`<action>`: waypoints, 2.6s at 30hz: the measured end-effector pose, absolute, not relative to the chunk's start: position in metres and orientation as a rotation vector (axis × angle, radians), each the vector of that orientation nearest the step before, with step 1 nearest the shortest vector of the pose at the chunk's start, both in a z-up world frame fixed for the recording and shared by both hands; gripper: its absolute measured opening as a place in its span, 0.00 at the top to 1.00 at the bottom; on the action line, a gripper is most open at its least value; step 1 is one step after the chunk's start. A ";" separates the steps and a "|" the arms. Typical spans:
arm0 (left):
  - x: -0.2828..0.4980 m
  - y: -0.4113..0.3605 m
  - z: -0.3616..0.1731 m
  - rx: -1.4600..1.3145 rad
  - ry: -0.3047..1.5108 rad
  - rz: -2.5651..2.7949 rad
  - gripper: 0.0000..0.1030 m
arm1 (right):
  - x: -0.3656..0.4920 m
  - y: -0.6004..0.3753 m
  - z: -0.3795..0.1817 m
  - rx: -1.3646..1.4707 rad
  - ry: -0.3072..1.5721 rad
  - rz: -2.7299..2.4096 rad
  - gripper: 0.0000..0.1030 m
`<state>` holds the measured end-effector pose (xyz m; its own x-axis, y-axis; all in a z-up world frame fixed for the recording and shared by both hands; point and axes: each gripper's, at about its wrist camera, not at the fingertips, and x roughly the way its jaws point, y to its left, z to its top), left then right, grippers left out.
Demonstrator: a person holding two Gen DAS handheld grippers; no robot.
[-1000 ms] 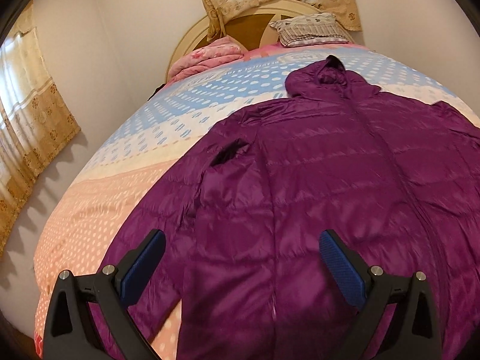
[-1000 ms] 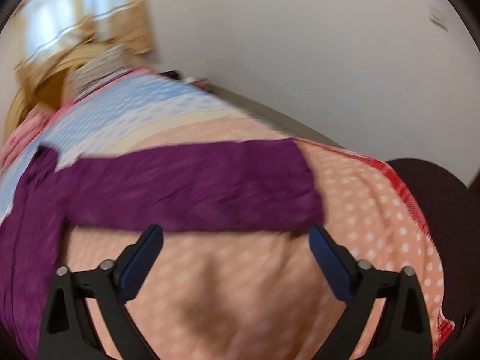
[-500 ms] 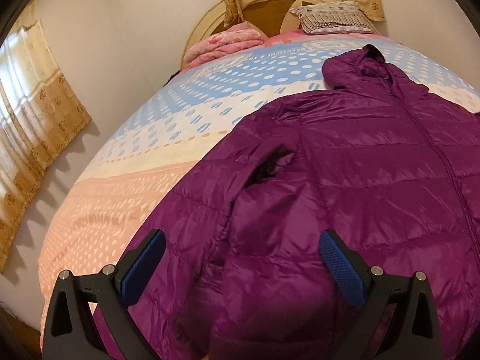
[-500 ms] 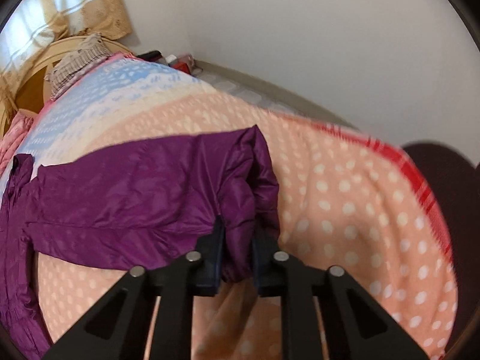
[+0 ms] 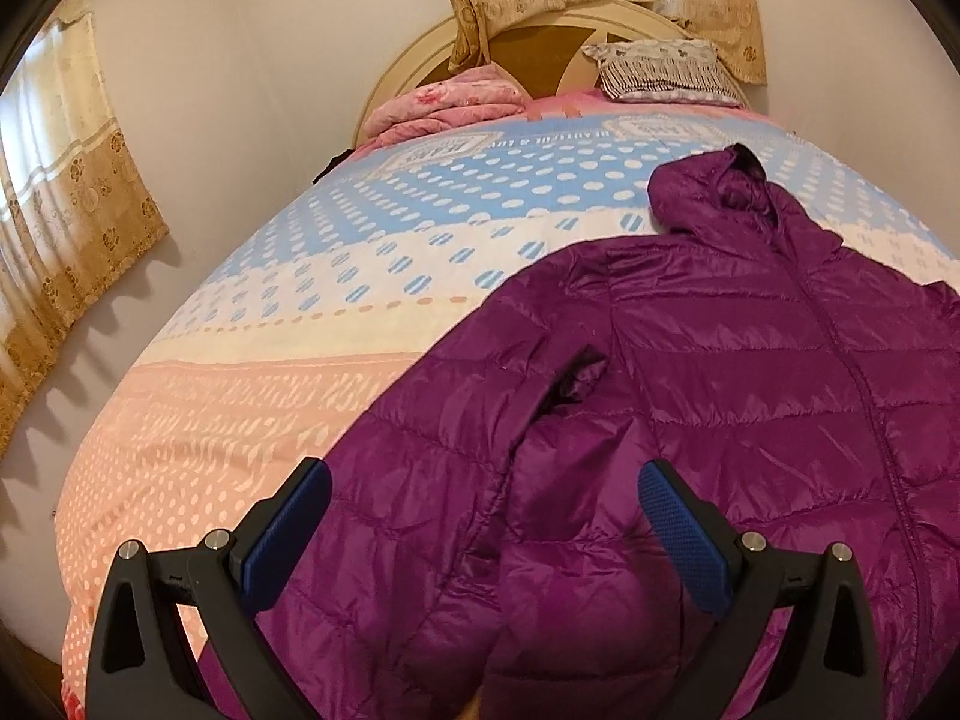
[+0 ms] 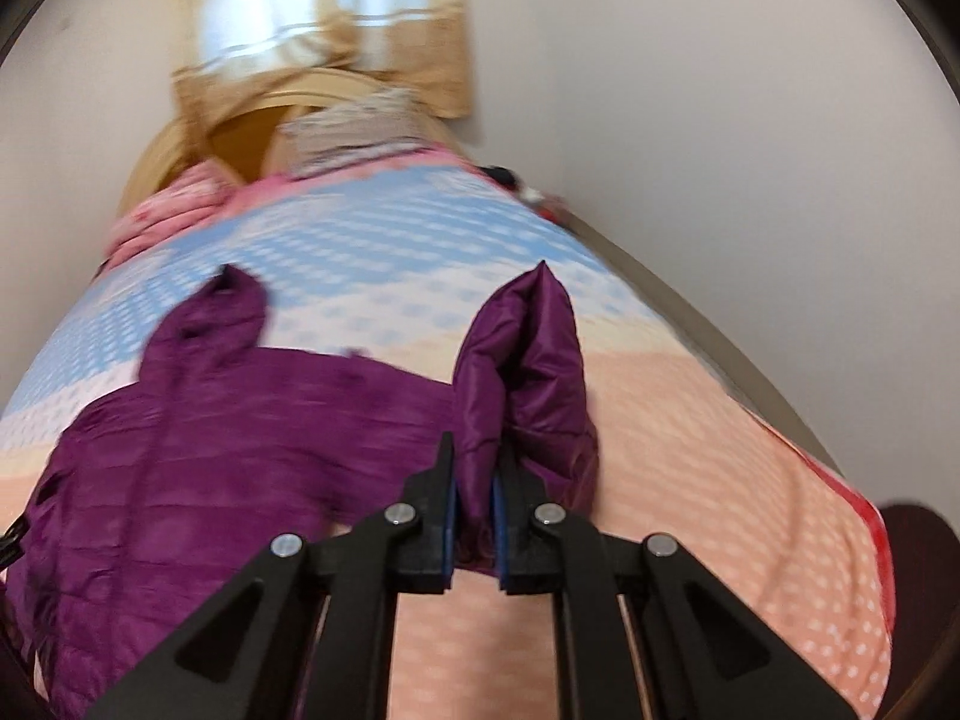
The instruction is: Fold large clothes
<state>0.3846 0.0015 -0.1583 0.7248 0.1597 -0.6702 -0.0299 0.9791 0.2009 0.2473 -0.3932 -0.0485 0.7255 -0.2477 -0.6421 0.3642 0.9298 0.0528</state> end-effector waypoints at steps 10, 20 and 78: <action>0.385 0.018 -0.157 0.173 0.749 0.117 0.01 | 0.320 -0.275 -0.079 0.041 0.715 -0.123 0.90; 0.383 0.015 -0.168 0.205 0.761 0.127 0.01 | 0.344 -0.184 -0.131 0.031 0.756 0.010 0.90; 0.433 -0.126 -0.217 0.270 0.800 0.003 0.28 | 0.351 -0.339 -0.195 0.129 0.834 -0.160 0.66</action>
<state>0.4331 -0.1259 -0.2171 0.6984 0.1043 -0.7081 0.0991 0.9657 0.2400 0.3514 -0.3387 -0.1948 0.6612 -0.0906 -0.7447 0.1920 0.9801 0.0513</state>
